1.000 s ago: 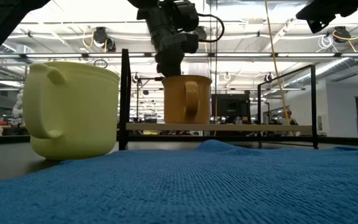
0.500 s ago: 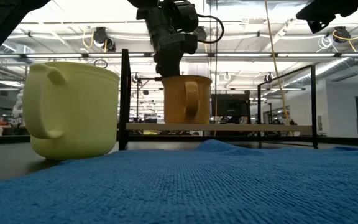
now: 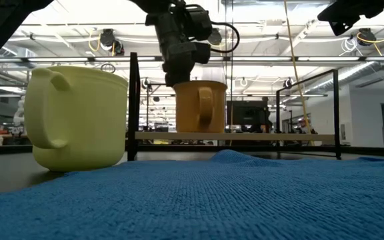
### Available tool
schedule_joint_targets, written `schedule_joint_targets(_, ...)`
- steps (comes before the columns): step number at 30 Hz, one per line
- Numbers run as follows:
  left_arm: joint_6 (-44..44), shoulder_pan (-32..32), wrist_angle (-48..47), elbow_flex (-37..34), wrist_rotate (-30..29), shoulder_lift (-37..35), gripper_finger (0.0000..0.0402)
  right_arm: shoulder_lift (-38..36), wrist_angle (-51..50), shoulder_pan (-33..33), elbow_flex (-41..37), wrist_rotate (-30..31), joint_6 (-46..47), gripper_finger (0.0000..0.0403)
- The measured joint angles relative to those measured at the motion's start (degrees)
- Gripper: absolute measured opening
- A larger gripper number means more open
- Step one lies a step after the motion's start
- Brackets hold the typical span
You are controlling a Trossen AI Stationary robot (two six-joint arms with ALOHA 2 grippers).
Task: Stack small to large cups/mugs on shelf
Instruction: Put the orange mug on the shelf
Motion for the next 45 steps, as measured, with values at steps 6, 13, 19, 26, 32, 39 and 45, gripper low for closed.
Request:
schedule_joint_targets(6, 0.1, 0.1, 0.4, -0.3, -0.6, 0.0, 0.0150, 0.0, 0.0, 0.0, 0.0, 0.0, 0.0, 0.0000)
schedule_joint_targets(13, 1.3, 0.1, 1.2, -0.3, -0.7, 0.0, 0.0126, 0.0, 0.0, 0.0, 0.0, 0.0, 0.0, 0.0000)
schedule_joint_targets(19, 1.7, 0.1, 2.3, -0.3, -0.5, 0.0, 0.0055, 0.0, 0.0, 0.0, 0.0, 0.0, 0.0, 0.0000)
schedule_joint_targets(26, 1.0, 1.2, 2.1, -0.2, 4.4, -0.2, 0.0019, 0.0, 0.0, 0.0, 0.0, 0.0, 0.0, 0.0000)
schedule_joint_targets(32, -0.6, 2.4, 1.9, -0.3, 5.0, -0.1, 0.0018, 0.0, 0.0, 0.0, 0.0, 0.0, 0.0, 0.0000)
schedule_joint_targets(39, -2.8, 4.4, 1.0, -0.3, 4.9, 0.0, 0.0018, 0.0, 0.0, 0.0, 0.0, 0.0, 0.0, 0.0000)
schedule_joint_targets(45, -3.5, 4.5, 0.1, -0.3, 4.7, 0.0, 0.0017, 0.0, 0.0, 0.0, 0.0, 0.0, 0.0, 0.0000)
